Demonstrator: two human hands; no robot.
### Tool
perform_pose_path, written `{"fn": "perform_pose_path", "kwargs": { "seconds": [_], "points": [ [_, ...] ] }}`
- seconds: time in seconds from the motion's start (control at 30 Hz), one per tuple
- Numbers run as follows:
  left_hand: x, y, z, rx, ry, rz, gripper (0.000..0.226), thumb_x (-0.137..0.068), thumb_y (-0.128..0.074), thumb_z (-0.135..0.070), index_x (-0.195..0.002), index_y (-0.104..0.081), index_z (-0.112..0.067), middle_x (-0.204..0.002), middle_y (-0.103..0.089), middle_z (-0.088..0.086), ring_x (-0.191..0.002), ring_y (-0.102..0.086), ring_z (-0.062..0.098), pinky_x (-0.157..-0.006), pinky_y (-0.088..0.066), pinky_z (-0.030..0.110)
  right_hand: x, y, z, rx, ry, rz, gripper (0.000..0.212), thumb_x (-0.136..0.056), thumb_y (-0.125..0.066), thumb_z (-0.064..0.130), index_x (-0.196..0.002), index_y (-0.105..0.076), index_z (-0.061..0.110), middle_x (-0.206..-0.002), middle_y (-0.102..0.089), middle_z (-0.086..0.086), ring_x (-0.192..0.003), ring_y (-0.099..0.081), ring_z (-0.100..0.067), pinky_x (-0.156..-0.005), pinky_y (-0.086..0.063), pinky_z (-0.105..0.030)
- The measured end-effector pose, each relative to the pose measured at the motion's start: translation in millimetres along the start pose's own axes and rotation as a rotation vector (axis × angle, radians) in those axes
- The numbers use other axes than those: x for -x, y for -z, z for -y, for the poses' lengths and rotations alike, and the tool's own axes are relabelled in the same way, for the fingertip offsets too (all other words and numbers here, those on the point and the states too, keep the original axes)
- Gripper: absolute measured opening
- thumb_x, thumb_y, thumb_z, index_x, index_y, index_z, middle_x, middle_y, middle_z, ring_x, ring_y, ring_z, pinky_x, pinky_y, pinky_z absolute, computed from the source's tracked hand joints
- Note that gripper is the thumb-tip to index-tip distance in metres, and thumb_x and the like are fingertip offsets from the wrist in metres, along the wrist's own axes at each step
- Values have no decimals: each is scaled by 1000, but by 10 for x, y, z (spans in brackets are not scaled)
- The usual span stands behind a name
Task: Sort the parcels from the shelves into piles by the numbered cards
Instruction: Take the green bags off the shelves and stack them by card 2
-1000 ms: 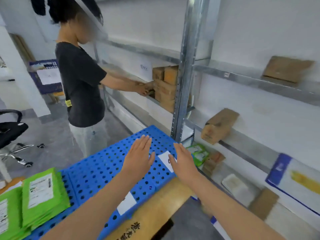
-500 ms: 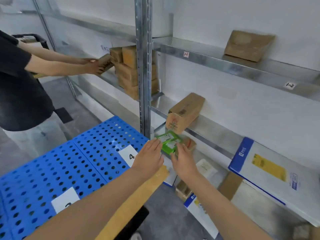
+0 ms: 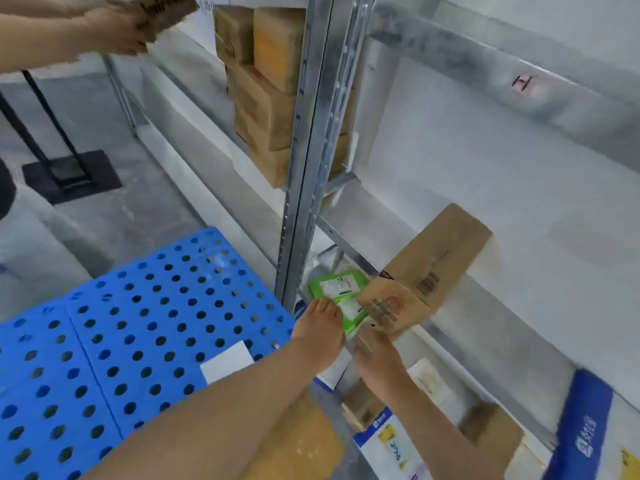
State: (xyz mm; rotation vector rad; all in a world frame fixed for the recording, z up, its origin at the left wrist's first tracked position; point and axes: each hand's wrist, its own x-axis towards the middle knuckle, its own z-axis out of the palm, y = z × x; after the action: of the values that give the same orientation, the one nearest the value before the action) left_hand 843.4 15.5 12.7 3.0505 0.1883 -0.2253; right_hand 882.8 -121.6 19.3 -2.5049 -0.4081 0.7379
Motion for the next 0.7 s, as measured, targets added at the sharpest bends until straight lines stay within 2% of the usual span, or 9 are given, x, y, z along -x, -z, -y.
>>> {"fn": "perform_pose_path", "kwargs": {
  "seconds": [0.07, 0.13, 0.23, 0.3, 0.37, 0.47, 0.53, 0.63, 0.7],
  "points": [
    [-295, -70, 253, -47, -11, 36, 52, -100, -36, -25, -142, -28, 4, -146, -32, 17, -138, -24, 31, -118, -16, 39, -298, -58, -15, 11, -34, 36, 32, -94, -48, 23, -123, -48, 9, -114, -54, -12, -102, -56, -26, -81, -43, -31],
    [-612, -135, 457, -48, -8, 73, 49, -99, -36, -24, -140, -33, 4, -142, -36, 19, -135, -29, 33, -116, -21, 41, -571, -142, -66, 21, -51, 52, 38, -91, -48, 25, -124, -46, 6, -110, -54, -14, -97, -54, -24, -77, -39, -30],
    [-1016, -275, 642, 73, 12, 132, 44, -97, -39, -24, -133, -41, 2, -136, -42, 20, -128, -38, 34, -109, -35, 44, -897, -316, -145, 106, -34, 46, 46, -97, -47, 23, -139, -41, 5, -135, -50, -16, -124, -49, -29, -92, -38, -31],
    [-1238, -428, 729, 95, -11, 144, 34, -95, -43, -21, -122, -52, -3, -127, -50, 15, -119, -46, 31, -100, -42, 42, -1112, -457, -176, 119, -60, 93, 49, -100, -46, 26, -145, -34, 8, -143, -46, -12, -132, -44, -25, -102, -36, -32],
    [-1440, -561, 802, 83, -36, 149, 29, -94, -45, -22, -116, -57, -8, -122, -54, 11, -114, -49, 29, -95, -45, 39, -1363, -592, -224, 76, -77, 128, 52, -102, -42, 26, -148, -27, 8, -148, -41, -10, -136, -41, -23, -106, -33, -30],
    [-1768, -796, 912, 24, -67, 205, 31, -97, -44, -23, -119, -58, -5, -121, -55, 10, -117, -49, 27, -104, -40, 39, -1768, -779, -299, -27, -137, 164, 54, -105, -35, 21, -152, -15, 6, -154, -31, -12, -140, -33, -23, -103, -27, -22],
    [-1983, -996, 955, 49, -79, 208, 28, -96, -46, -20, -114, -62, -6, -115, -59, 10, -114, -52, 26, -105, -41, 41, -2062, -873, -406, -59, -183, 142, 52, -104, -37, 16, -150, -19, 2, -154, -29, -16, -140, -32, -26, -102, -26, -22],
    [-2282, -1242, 971, 134, -106, 229, 22, -93, -48, -17, -101, -64, -5, -99, -63, 10, -97, -61, 27, -89, -53, 41, -2480, -963, -583, -43, -209, 61, 53, -99, -45, 19, -147, -30, 3, -151, -34, -16, -139, -33, -28, -111, -26, -32],
    [-2414, -1364, 967, 194, -71, 224, 21, -93, -49, -17, -98, -63, -3, -98, -62, 10, -90, -62, 26, -82, -55, 41, -2668, -1010, -686, -54, -264, 47, 55, -98, -46, 20, -147, -31, 2, -152, -33, -16, -140, -31, -27, -111, -25, -33]
  ]
}}
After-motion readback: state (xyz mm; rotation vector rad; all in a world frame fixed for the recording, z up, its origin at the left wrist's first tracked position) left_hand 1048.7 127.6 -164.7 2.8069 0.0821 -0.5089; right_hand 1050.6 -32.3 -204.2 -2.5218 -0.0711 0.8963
